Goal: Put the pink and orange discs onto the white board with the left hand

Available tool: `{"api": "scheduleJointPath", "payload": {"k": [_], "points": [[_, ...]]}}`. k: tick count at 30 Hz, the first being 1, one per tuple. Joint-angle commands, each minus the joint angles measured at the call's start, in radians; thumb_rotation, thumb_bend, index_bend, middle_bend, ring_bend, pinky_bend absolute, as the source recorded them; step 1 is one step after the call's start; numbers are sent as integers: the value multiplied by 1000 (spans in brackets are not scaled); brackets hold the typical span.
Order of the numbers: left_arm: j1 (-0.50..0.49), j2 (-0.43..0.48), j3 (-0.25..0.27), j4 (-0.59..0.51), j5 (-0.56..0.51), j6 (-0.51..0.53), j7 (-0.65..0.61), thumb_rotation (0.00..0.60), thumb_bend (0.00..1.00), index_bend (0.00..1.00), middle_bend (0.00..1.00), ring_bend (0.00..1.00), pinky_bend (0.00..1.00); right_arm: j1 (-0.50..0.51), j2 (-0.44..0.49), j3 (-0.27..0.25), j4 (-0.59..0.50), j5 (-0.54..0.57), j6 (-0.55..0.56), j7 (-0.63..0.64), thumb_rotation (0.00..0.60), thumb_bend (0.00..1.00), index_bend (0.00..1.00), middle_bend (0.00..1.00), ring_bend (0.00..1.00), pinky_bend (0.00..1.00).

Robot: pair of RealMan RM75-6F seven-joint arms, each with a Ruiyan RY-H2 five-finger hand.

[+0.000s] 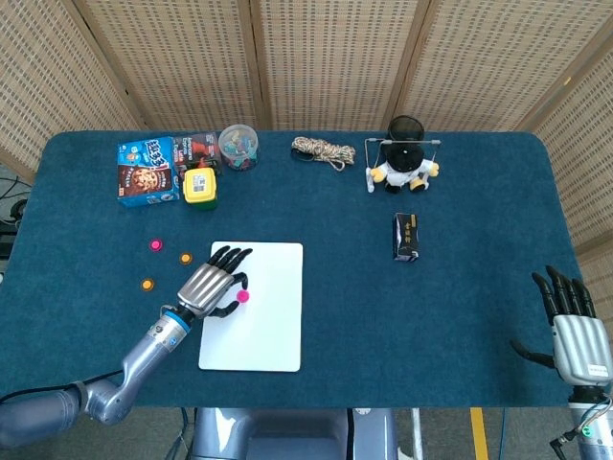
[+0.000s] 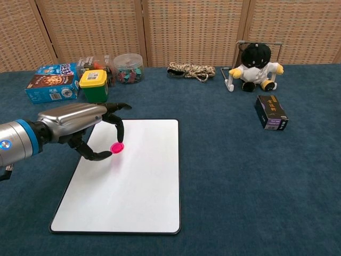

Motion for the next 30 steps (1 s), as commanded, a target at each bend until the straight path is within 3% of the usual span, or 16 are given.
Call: {"api": "scheduleJointPath", "payload": {"k": [1, 5, 8, 19, 30], "points": [[-4, -9, 9, 2, -3, 0, 19, 600, 370, 504, 0, 0, 0, 0, 1, 0, -1, 1, -1, 2, 600, 0, 0, 0, 0, 0], [-3, -9, 17, -7, -13, 3, 36, 600, 356, 243, 0, 0, 0, 0, 2, 0, -1, 2, -2, 3, 600, 0, 0, 0, 0, 0], [1, -2, 17, -17, -19, 13, 36, 600, 346, 173, 0, 0, 0, 0, 4, -1, -3, 2, -4, 4, 600, 0, 0, 0, 0, 0], [14, 55, -22, 64, -77, 27, -53, 600, 358, 207, 0, 0, 0, 0, 4, -2, -4, 2, -5, 3, 600, 0, 0, 0, 0, 0], [-7, 38, -39, 322, -169, -99, -156, 600, 367, 308, 0, 0, 0, 3, 9, -2, -10, 10, -16, 2, 600, 0, 0, 0, 0, 0]]}}
